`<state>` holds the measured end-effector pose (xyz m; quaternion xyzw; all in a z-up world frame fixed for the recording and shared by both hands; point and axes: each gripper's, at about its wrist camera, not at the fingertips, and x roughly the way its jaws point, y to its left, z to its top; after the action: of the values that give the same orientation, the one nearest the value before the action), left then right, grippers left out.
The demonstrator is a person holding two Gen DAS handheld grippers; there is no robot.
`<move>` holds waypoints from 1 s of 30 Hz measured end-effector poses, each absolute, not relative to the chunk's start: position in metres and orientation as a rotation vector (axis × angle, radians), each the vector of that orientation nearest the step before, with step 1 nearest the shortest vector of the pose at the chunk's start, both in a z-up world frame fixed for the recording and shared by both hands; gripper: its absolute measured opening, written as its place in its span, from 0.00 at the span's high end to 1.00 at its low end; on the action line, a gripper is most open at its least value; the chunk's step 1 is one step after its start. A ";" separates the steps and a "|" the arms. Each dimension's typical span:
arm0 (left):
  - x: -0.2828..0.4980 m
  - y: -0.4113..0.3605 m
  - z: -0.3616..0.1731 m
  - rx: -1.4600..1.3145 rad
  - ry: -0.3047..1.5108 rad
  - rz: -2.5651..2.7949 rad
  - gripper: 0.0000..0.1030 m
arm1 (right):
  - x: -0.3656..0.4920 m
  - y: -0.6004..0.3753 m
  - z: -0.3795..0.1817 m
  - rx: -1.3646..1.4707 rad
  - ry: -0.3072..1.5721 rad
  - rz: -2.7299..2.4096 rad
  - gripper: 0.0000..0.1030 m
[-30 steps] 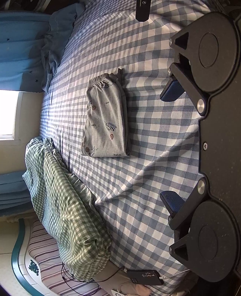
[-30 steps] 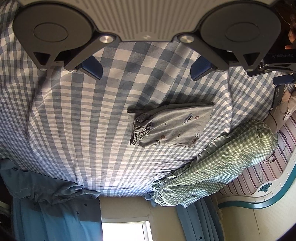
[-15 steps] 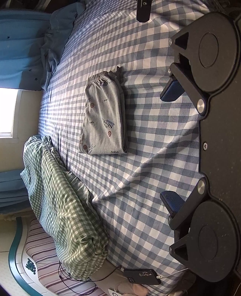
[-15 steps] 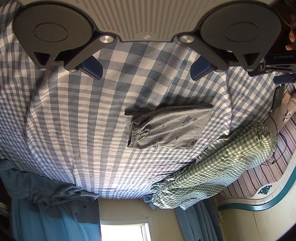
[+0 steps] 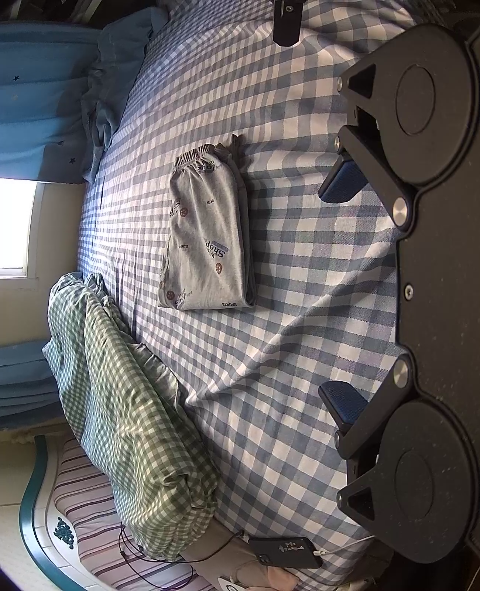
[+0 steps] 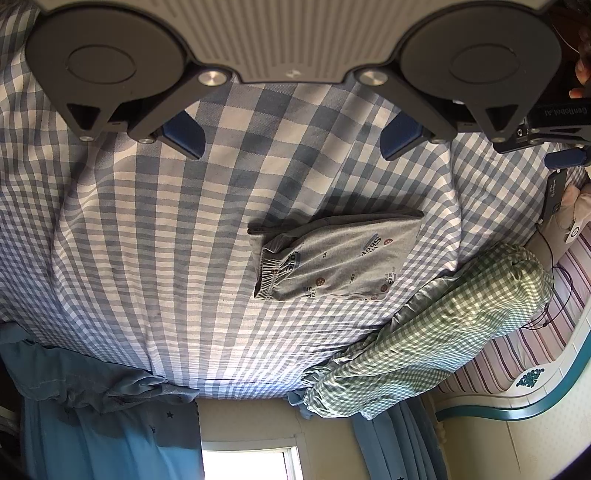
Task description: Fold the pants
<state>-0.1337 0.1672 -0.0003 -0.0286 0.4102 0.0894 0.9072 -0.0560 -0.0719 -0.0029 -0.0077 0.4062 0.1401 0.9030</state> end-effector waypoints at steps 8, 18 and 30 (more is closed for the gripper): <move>-0.134 0.170 0.000 -0.060 0.846 0.182 0.01 | -0.056 -0.073 -0.003 -0.016 0.841 0.293 0.00; -0.134 0.172 0.000 -0.059 0.846 0.180 0.01 | -0.056 -0.075 -0.003 -0.017 0.840 0.294 0.00; -0.135 0.172 0.000 -0.060 0.845 0.182 0.01 | -0.057 -0.074 -0.003 -0.017 0.840 0.295 0.00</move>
<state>-0.1351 0.1719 0.0000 -0.0291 0.4094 0.0880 0.9076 -0.0570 -0.0742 -0.0032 -0.0082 0.4062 0.1425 0.9026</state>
